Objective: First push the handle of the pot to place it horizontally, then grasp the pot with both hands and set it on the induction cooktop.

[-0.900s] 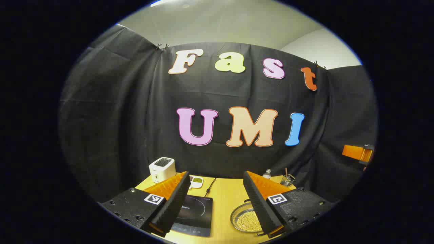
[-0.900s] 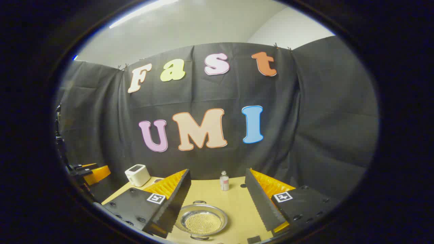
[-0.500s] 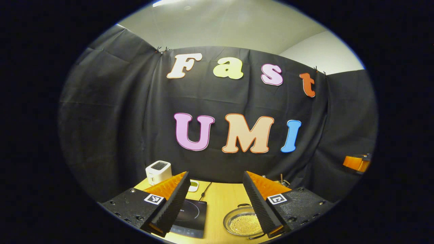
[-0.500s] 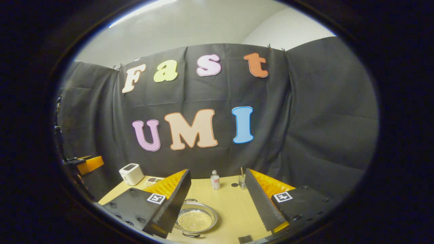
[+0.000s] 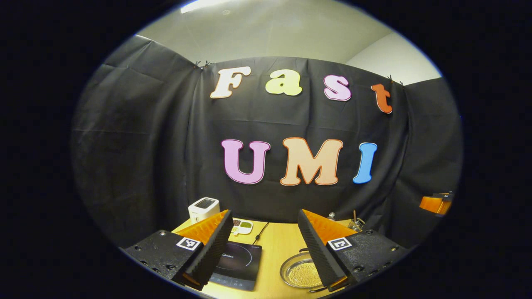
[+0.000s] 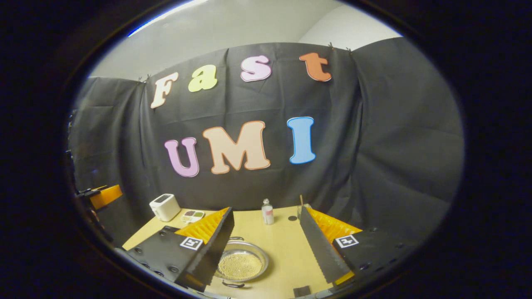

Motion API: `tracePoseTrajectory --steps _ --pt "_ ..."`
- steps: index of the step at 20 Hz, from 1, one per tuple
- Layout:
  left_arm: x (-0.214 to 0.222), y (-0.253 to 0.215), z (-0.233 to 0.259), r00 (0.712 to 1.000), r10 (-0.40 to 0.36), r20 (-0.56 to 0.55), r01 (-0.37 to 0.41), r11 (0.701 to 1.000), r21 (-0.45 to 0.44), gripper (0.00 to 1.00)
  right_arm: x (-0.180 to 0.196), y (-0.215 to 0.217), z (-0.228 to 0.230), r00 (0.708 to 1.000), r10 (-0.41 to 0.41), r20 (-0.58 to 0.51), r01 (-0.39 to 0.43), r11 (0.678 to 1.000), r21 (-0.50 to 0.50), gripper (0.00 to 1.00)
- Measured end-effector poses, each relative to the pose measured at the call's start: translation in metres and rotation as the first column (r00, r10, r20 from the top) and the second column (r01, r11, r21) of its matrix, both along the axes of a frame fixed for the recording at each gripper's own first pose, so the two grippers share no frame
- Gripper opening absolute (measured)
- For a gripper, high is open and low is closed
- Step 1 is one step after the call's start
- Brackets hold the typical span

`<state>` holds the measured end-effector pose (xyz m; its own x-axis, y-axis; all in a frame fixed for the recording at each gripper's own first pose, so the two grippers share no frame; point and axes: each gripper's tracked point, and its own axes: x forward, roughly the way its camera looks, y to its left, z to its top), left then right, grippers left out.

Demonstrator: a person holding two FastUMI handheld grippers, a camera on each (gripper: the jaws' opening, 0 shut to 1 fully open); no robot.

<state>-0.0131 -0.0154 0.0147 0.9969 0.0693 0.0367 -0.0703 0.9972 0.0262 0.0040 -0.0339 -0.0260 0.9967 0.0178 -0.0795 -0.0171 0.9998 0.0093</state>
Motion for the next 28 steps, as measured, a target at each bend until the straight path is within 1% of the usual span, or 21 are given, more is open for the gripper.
tracePoseTrajectory --steps 1,2,5,6,7,8,10,11,12,13,15,18,21,22,23,24,25,26,28 --pt "-0.002 0.0 -0.002 1.0 0.006 -0.001 -0.006 1.0 0.005 0.92 0.0 0.002 -0.003 1.0 0.008 -0.004 -0.008 1.0 0.0 0.99" --pt "-0.003 0.001 -0.003 1.0 0.008 0.004 -0.008 1.0 0.003 0.92 0.0 0.004 -0.005 1.0 0.018 -0.012 -0.018 1.0 -0.003 0.93" --pt "-0.009 0.006 -0.013 1.0 0.016 -0.003 -0.016 1.0 -0.016 0.92 -0.002 0.015 -0.018 0.998 0.04 -0.038 -0.04 0.999 0.004 0.93" --pt "-0.011 0.008 -0.017 1.0 0.022 -0.011 -0.022 1.0 -0.019 0.95 -0.003 0.021 -0.025 0.998 0.049 -0.05 -0.049 0.999 0.011 0.95" --pt "-0.013 0.012 -0.021 0.999 0.027 -0.019 -0.027 0.999 -0.02 0.95 -0.004 0.026 -0.03 0.997 0.057 -0.056 -0.057 0.998 0.012 0.97" --pt "-0.015 0.017 -0.025 0.999 0.032 -0.027 -0.032 0.999 -0.02 0.96 -0.005 0.032 -0.036 0.996 0.063 -0.063 -0.062 0.998 0.004 0.88" --pt "-0.02 0.027 -0.03 0.998 0.041 -0.038 -0.042 0.999 -0.019 0.95 -0.012 0.044 -0.045 0.995 0.077 -0.067 -0.079 0.997 -0.02 0.88" --pt "-0.021 0.03 -0.032 0.998 0.046 -0.042 -0.046 0.999 -0.02 0.95 -0.014 0.052 -0.052 0.994 0.086 -0.07 -0.088 0.996 -0.025 0.86" --pt "-0.022 0.035 -0.034 0.998 0.047 -0.045 -0.048 0.999 -0.021 0.96 -0.016 0.059 -0.057 0.992 0.098 -0.076 -0.101 0.994 -0.03 0.78" --pt "-0.023 0.038 -0.035 0.998 0.046 -0.046 -0.047 0.999 -0.021 0.92 -0.017 0.067 -0.066 0.99 0.109 -0.087 -0.112 0.993 -0.034 0.7" --pt "-0.024 0.044 -0.038 0.998 0.043 -0.05 -0.044 0.999 -0.02 0.92 -0.023 0.08 -0.079 0.985 0.129 -0.111 -0.134 0.99 -0.045 0.69" --pt "-0.023 0.049 -0.042 0.998 0.033 -0.049 -0.034 0.999 -0.018 0.92 -0.029 0.1 -0.097 0.977 0.153 -0.147 -0.161 0.986 -0.044 0.33" --pt "-0.026 0.058 -0.048 0.998 0.029 -0.055 -0.03 0.999 -0.011 0.92 -0.033 0.112 -0.121 0.966 0.164 -0.2 -0.183 0.98 -0.084 0.32" --pt "-0.027 0.06 -0.048 0.998 0.027 -0.055 -0.028 1.0 -0.012 0.92 -0.024 0.109 -0.128 0.97 0.133 -0.205 -0.152 0.985 -0.08 0.32" --pt "-0.027 0.061 -0.049 0.998 0.025 -0.054 -0.025 1.0 -0.014 0.92 -0.037 0.116 -0.131 0.964 0.154 -0.219 -0.167 0.985 -0.043 0.17" --pt "-0.027 0.064 -0.05 0.998 0.025 -0.053 -0.026 1.0 -0.014 0.92 -0.041 0.124 -0.141 0.953 0.174 -0.249 -0.183 0.983 -0.011 0.02" --pt "-0.029 0.067 -0.051 0.998 0.026 -0.052 -0.027 1.0 -0.013 0.92 -0.04 0.128 -0.153 0.947 0.175 -0.271 -0.18 0.984 0.005 0.06" --pt "-0.029 0.07 -0.052 0.998 0.028 -0.052 -0.029 1.0 -0.011 0.92 -0.039 0.128 -0.163 0.94 0.174 -0.292 -0.178 0.984 0.012 0.0" --pt "-0.03 0.076 -0.055 0.998 0.032 -0.056 -0.033 0.999 -0.009 0.92 -0.041 0.131 -0.185 0.926 0.172 -0.335 -0.178 0.984 0.014 0.0"
